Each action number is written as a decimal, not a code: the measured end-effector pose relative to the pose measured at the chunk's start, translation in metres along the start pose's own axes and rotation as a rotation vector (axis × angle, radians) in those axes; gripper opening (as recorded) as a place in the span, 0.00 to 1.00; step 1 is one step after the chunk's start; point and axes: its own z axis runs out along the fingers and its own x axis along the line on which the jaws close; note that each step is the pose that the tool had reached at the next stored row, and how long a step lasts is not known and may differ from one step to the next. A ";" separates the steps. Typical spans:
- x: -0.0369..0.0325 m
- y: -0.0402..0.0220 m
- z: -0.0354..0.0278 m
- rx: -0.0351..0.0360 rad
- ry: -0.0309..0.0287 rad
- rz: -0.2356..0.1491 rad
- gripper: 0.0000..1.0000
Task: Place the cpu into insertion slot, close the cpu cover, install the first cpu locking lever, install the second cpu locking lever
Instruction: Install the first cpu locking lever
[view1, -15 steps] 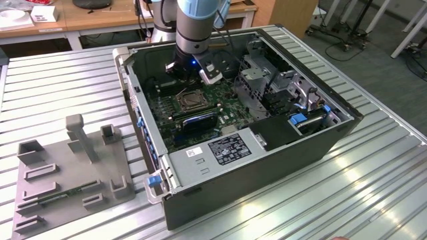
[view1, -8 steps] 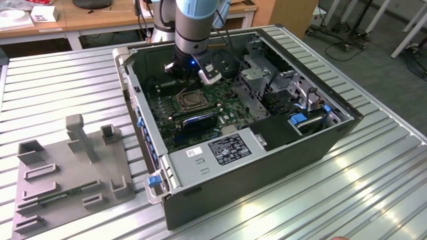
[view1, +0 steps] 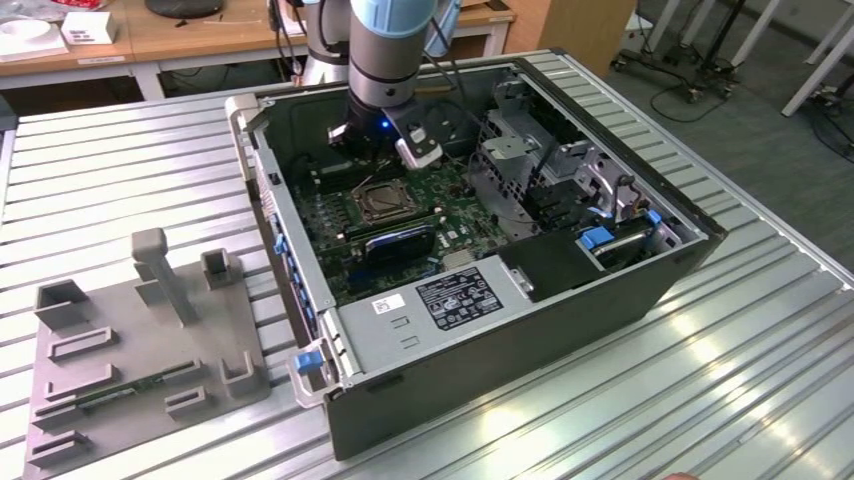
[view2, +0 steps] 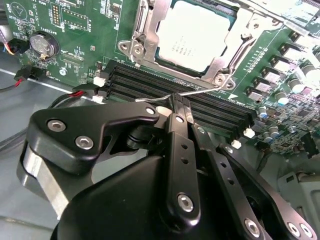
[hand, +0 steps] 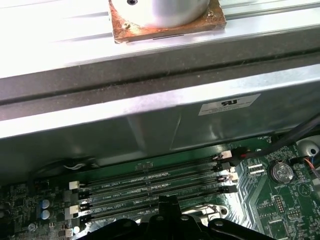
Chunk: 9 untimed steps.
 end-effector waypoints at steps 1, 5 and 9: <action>0.0000 0.0003 -0.0008 0.0000 0.0000 0.000 0.11; 0.0000 0.0009 -0.0025 -0.0020 -0.0016 -0.001 0.11; 0.0006 0.0008 -0.0026 -0.0165 -0.0111 -0.004 0.11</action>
